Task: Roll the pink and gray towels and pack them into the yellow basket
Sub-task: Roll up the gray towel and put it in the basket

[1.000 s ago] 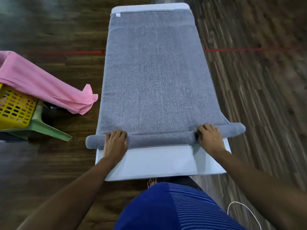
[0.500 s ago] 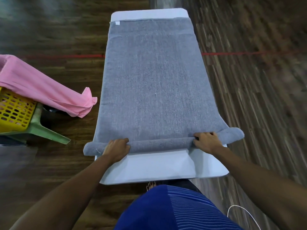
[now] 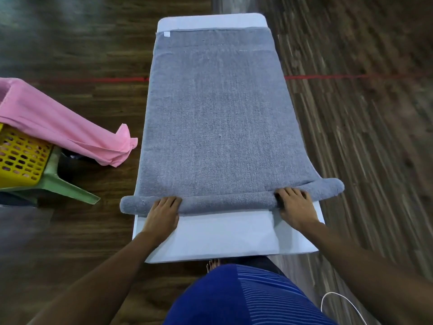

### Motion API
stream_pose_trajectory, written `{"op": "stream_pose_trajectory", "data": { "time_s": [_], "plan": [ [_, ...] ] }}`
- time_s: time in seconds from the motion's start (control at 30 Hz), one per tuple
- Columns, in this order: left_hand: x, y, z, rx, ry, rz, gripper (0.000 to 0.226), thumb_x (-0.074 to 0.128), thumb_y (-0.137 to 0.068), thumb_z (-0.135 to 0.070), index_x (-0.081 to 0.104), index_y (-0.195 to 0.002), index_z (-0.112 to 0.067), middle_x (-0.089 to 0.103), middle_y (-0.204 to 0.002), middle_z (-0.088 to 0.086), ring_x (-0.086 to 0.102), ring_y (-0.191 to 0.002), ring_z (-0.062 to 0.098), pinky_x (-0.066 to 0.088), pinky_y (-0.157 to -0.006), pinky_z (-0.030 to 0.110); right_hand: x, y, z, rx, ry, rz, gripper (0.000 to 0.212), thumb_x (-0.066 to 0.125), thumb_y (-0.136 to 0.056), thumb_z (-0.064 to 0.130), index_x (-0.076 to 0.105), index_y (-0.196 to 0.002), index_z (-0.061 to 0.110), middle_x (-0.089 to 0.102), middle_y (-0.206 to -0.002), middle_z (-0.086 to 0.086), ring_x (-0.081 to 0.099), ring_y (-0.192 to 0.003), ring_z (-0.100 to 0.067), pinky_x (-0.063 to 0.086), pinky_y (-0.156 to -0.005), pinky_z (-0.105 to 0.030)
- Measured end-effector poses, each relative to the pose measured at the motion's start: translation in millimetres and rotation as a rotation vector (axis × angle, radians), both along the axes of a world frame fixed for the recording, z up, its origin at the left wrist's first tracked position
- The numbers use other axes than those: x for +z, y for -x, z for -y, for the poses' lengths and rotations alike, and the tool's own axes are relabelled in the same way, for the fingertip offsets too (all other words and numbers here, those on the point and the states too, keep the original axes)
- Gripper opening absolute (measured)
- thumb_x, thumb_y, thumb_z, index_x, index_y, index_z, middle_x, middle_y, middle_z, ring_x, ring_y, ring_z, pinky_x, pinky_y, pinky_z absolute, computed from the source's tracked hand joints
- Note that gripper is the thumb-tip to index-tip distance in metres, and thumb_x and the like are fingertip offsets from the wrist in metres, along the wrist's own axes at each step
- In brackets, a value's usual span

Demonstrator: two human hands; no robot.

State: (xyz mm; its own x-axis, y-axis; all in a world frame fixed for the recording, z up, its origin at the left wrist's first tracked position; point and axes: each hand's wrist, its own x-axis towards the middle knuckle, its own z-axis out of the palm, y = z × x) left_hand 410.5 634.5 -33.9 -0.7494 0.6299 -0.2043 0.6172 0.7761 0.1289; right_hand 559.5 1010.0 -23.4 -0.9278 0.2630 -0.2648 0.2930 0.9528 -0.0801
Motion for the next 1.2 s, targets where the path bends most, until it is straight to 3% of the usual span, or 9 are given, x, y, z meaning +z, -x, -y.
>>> {"op": "stream_pose_trajectory", "data": {
  "time_s": [0.1,0.23,0.37,0.5,0.7,0.9,1.03,1.1,1.2],
  "plan": [
    [11,5,-7,0.06,-0.061,0.042,0.019,0.064,-0.083,-0.018,0.067,-0.101,-0.013,0.071,-0.098,0.008,0.065,-0.088,0.027,0.048,-0.087,0.04,7,11,-2,-0.023,0.009,0.035,0.03,0.054,-0.084,0.025,0.06,-0.114,0.025,0.066,-0.115,0.002,0.055,-0.113,-0.022,0.028,-0.098,-0.038],
    [20,14,-12,0.131,-0.059,0.179,0.015,0.047,-0.092,-0.027,0.057,-0.098,-0.018,0.07,-0.092,0.007,0.063,-0.08,0.027,0.043,-0.08,0.038,14,26,-11,-0.085,0.043,0.225,0.028,0.045,-0.091,0.035,0.062,-0.113,0.03,0.066,-0.116,-0.001,0.055,-0.113,-0.021,0.025,-0.095,-0.038],
    [12,19,-9,0.172,-0.117,-0.012,0.021,0.06,-0.085,-0.015,0.058,-0.106,-0.013,0.063,-0.101,0.009,0.058,-0.092,0.029,0.043,-0.085,0.043,5,23,-15,-0.115,-0.027,-0.071,0.019,0.057,-0.082,0.026,0.062,-0.098,0.018,0.06,-0.101,-0.006,0.055,-0.099,-0.031,0.029,-0.081,-0.041],
    [8,9,-7,0.059,-0.165,-0.133,0.03,0.072,-0.072,-0.007,0.064,-0.101,-0.01,0.063,-0.099,0.009,0.059,-0.091,0.03,0.047,-0.082,0.044,3,9,-4,-0.057,0.01,-0.166,0.041,0.031,-0.079,0.036,0.062,-0.093,0.014,0.061,-0.093,-0.005,0.057,-0.09,-0.03,0.038,-0.078,-0.042],
    [1,3,5,-0.001,0.003,-0.081,0.057,0.079,-0.065,-0.007,0.063,-0.119,-0.006,0.066,-0.114,0.014,0.063,-0.103,0.034,0.051,-0.09,0.049,-10,-15,-5,-0.025,0.0,-0.048,0.053,0.069,-0.069,0.017,0.057,-0.12,0.02,0.06,-0.119,-0.002,0.055,-0.112,-0.026,0.029,-0.104,-0.042],
    [11,11,-1,0.081,-0.027,-0.05,0.016,0.063,-0.081,-0.014,0.068,-0.097,-0.012,0.071,-0.094,0.008,0.064,-0.086,0.029,0.047,-0.086,0.043,11,10,-9,-0.063,0.012,0.029,0.029,0.054,-0.087,0.026,0.062,-0.114,0.025,0.067,-0.115,0.001,0.055,-0.112,-0.023,0.027,-0.1,-0.039],
    [14,20,1,0.175,0.045,0.092,0.024,0.038,-0.093,-0.027,0.056,-0.078,-0.022,0.07,-0.086,0.004,0.062,-0.08,0.023,0.035,-0.089,0.039,14,19,-12,-0.13,0.076,0.204,0.029,0.049,-0.09,0.036,0.057,-0.116,0.027,0.064,-0.119,-0.002,0.052,-0.116,-0.023,0.026,-0.1,-0.039],
    [9,23,2,0.232,-0.022,0.085,0.019,0.04,-0.091,-0.025,0.056,-0.083,-0.02,0.068,-0.09,0.006,0.06,-0.086,0.026,0.036,-0.089,0.041,10,14,-15,-0.149,0.016,0.077,0.031,0.06,-0.084,0.035,0.057,-0.113,0.024,0.06,-0.114,-0.004,0.051,-0.111,-0.028,0.029,-0.094,-0.043],
    [7,18,4,0.212,-0.154,-0.143,0.025,0.043,-0.085,-0.022,0.062,-0.097,-0.012,0.063,-0.095,0.008,0.056,-0.09,0.029,0.042,-0.084,0.045,5,6,-14,-0.148,-0.119,-0.193,0.021,0.064,-0.081,0.027,0.061,-0.096,0.013,0.058,-0.098,-0.011,0.054,-0.092,-0.035,0.036,-0.078,-0.044]
  ]
}}
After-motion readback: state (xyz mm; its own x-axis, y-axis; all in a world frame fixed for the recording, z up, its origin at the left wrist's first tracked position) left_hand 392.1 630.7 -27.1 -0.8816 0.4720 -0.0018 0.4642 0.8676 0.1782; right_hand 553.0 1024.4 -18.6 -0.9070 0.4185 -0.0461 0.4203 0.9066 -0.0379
